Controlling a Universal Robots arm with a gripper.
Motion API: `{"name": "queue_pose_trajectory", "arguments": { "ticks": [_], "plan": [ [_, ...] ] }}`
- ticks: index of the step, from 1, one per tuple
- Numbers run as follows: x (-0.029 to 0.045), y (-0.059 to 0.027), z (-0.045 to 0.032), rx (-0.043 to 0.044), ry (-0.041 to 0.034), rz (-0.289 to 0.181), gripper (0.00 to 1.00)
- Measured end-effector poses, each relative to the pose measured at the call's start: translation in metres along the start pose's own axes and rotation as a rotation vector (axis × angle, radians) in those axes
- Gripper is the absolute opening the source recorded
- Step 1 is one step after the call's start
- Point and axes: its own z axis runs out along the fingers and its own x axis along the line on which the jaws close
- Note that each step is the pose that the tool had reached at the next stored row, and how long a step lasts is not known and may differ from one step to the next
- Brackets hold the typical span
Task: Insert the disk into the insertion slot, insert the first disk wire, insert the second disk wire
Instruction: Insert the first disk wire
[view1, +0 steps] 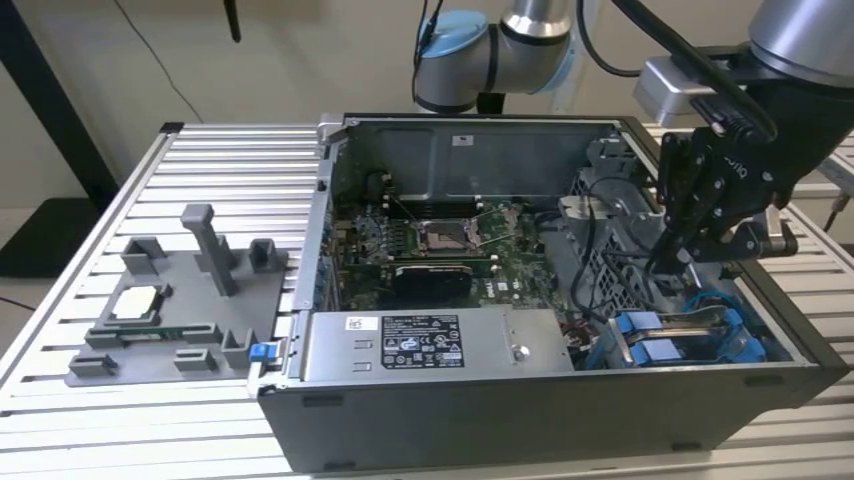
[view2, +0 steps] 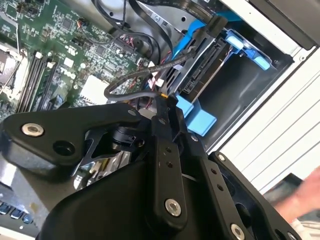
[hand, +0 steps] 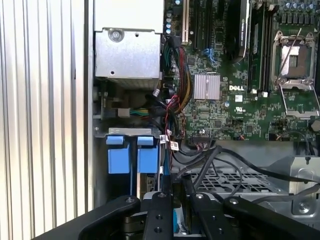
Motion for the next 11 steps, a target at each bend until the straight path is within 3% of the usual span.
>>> {"name": "queue_pose_trajectory", "arguments": {
  "ticks": [11],
  "plan": [
    [0.0252, -0.0058, 0.0072, 0.0019, 0.0003, 0.0, 0.0]
  ]
}}
